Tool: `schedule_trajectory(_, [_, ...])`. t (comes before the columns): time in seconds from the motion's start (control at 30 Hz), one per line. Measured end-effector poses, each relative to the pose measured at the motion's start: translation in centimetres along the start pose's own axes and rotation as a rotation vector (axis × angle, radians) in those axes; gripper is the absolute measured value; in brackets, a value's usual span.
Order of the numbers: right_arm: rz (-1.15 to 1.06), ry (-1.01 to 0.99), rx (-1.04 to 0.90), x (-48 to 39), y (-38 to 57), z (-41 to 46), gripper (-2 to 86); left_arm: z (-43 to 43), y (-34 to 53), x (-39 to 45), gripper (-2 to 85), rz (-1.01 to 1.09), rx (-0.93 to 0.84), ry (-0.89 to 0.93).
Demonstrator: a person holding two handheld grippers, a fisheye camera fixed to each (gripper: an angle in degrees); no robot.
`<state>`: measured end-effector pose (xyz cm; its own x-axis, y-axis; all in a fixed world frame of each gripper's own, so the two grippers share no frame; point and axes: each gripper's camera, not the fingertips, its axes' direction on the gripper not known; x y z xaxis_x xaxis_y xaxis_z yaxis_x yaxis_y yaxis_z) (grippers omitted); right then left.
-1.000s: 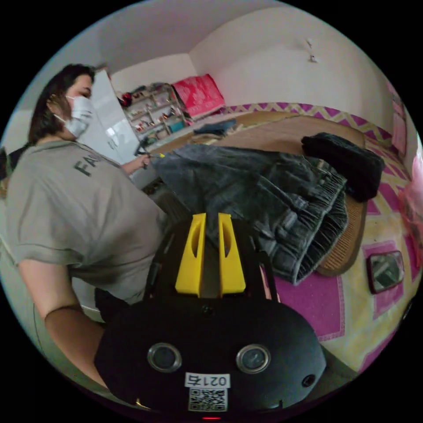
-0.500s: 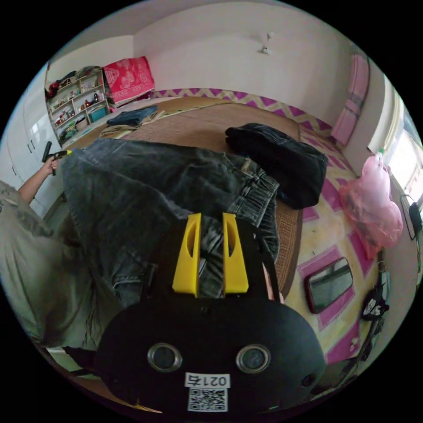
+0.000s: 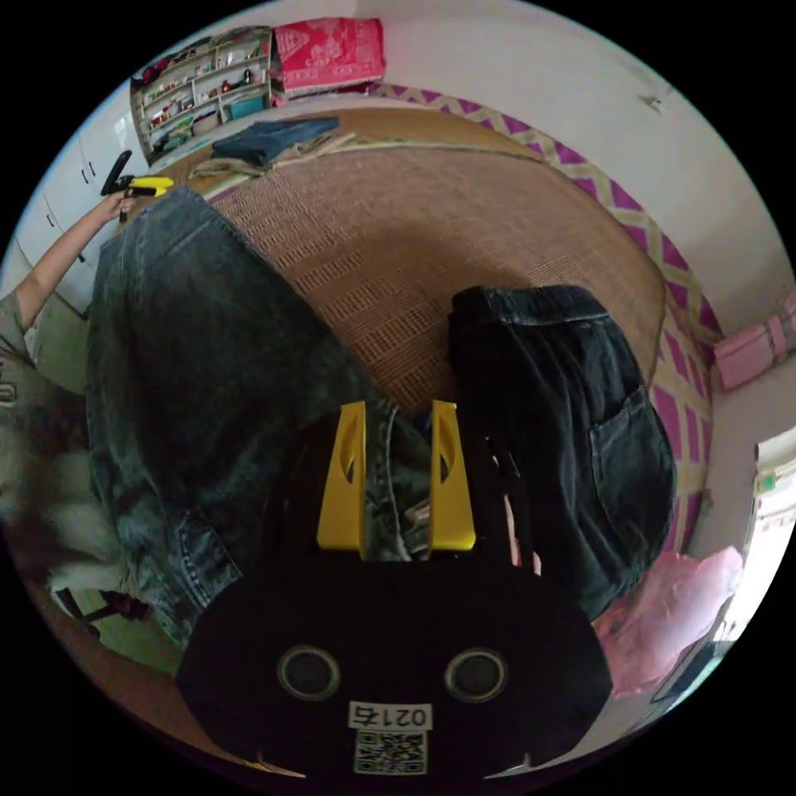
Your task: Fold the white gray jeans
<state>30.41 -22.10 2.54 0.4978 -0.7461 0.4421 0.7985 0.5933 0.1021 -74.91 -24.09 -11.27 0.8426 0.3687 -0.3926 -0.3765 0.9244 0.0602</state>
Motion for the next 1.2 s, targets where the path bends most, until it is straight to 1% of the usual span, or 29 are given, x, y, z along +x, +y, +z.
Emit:
schedule_trajectory(0.07, [-0.037,-0.058,-0.070,0.0,-1.1,1.8,10.1,1.5,-0.2,-0.4,11.0,-0.018,-0.063,0.010])
schedule_trajectory(0.1, [-0.057,-0.076,-0.101,-0.3,-1.6,2.9,8.8,2.3,0.0,-0.4,9.2,-0.029,-0.086,-0.013])
schedule_trajectory(0.13, [-0.067,-0.072,-0.103,-0.5,-1.7,3.1,7.8,2.3,0.1,-0.2,8.3,-0.033,-0.070,-0.048])
schedule_trajectory(0.17, [-0.077,-0.041,-0.095,-0.8,-1.9,3.1,5.2,2.4,0.2,0.2,3.4,-0.022,-0.061,-0.101])
schedule_trajectory(0.2, [-0.090,-0.029,-0.081,-1.0,-1.9,2.9,1.8,2.5,0.1,0.4,0.5,-0.023,-0.062,-0.095])
schedule_trajectory(0.3, [-0.086,0.008,0.003,-1.0,-1.6,0.8,0.2,2.3,-0.7,0.7,-0.7,-0.029,-0.033,-0.110])
schedule_trajectory(0.47, [0.002,0.091,0.078,-0.3,-2.4,-0.6,0.1,2.3,-4.1,1.2,-0.9,-0.050,0.040,-0.159])
schedule_trajectory(0.53, [0.046,0.089,0.056,0.0,-2.7,1.1,0.9,3.4,-4.7,0.9,-0.9,-0.082,0.010,-0.151])
schedule_trajectory(0.57, [0.059,0.092,0.012,-0.3,-3.0,3.0,1.7,4.4,-4.7,1.0,-0.8,-0.081,-0.031,-0.154])
schedule_trajectory(0.6, [0.069,0.109,-0.045,-1.0,-3.3,4.8,3.5,4.9,-4.3,1.3,-0.7,-0.067,-0.037,-0.154])
schedule_trajectory(0.63, [0.066,0.132,-0.055,-1.6,-3.3,5.2,4.4,4.7,-3.9,1.4,-0.6,-0.063,-0.018,-0.157])
schedule_trajectory(0.67, [0.047,0.198,-0.032,-2.9,-3.1,5.0,5.4,3.5,-3.0,1.7,-0.4,-0.070,0.061,-0.159])
schedule_trajectory(0.7, [0.050,0.213,0.035,-4.1,-2.5,3.9,6.7,1.8,-1.6,1.7,0.0,-0.088,0.170,-0.124])
schedule_trajectory(0.73, [0.052,0.188,0.081,-4.7,-2.1,3.1,7.5,0.9,-0.9,1.7,0.2,-0.094,0.215,-0.086])
schedule_trajectory(0.77, [0.033,0.093,0.163,-6.1,-1.1,1.5,8.7,-0.6,0.4,1.7,1.4,-0.095,0.272,-0.001])
schedule_trajectory(0.8, [-0.017,0.009,0.211,-8.1,-0.2,0.5,9.4,-1.7,1.5,2.1,2.9,-0.085,0.283,0.068])
schedule_trajectory(0.83, [-0.051,-0.017,0.224,-9.4,0.2,0.2,9.2,-2.1,2.0,2.5,3.8,-0.068,0.277,0.106])
schedule_trajectory(0.9, [-0.196,-0.069,0.227,-15.7,1.5,0.3,7.8,-2.7,3.9,5.5,6.2,0.035,0.218,0.231])
schedule_trajectory(0.93, [-0.225,-0.072,0.217,-17.3,1.7,0.7,7.3,-2.7,4.4,6.5,6.5,0.065,0.189,0.246])
schedule_trajectory(1.0, [-0.293,-0.091,0.172,-23.0,3.0,2.9,6.2,-2.1,6.6,10.4,7.8,0.173,0.056,0.265])
schedule_trajectory(1.03, [-0.293,-0.097,0.158,-24.2,3.3,3.6,5.9,-1.8,7.3,11.2,8.0,0.188,0.019,0.258])
schedule_trajectory(1.07, [-0.281,-0.067,0.112,-26.4,4.0,5.2,4.9,-1.4,8.7,12.6,8.1,0.213,-0.043,0.216])
schedule_trajectory(1.1, [-0.277,0.032,0.086,-28.8,4.9,6.8,3.8,-1.0,10.2,13.3,8.1,0.208,-0.072,0.160])
schedule_trajectory(1.13, [-0.273,0.094,0.095,-29.9,5.3,7.3,3.4,-1.0,10.9,13.5,8.0,0.191,-0.071,0.144])
schedule_trajectory(1.2, [-0.210,0.298,0.155,-33.6,6.7,8.6,2.1,-2.2,13.3,13.0,7.0,0.074,0.032,0.130])
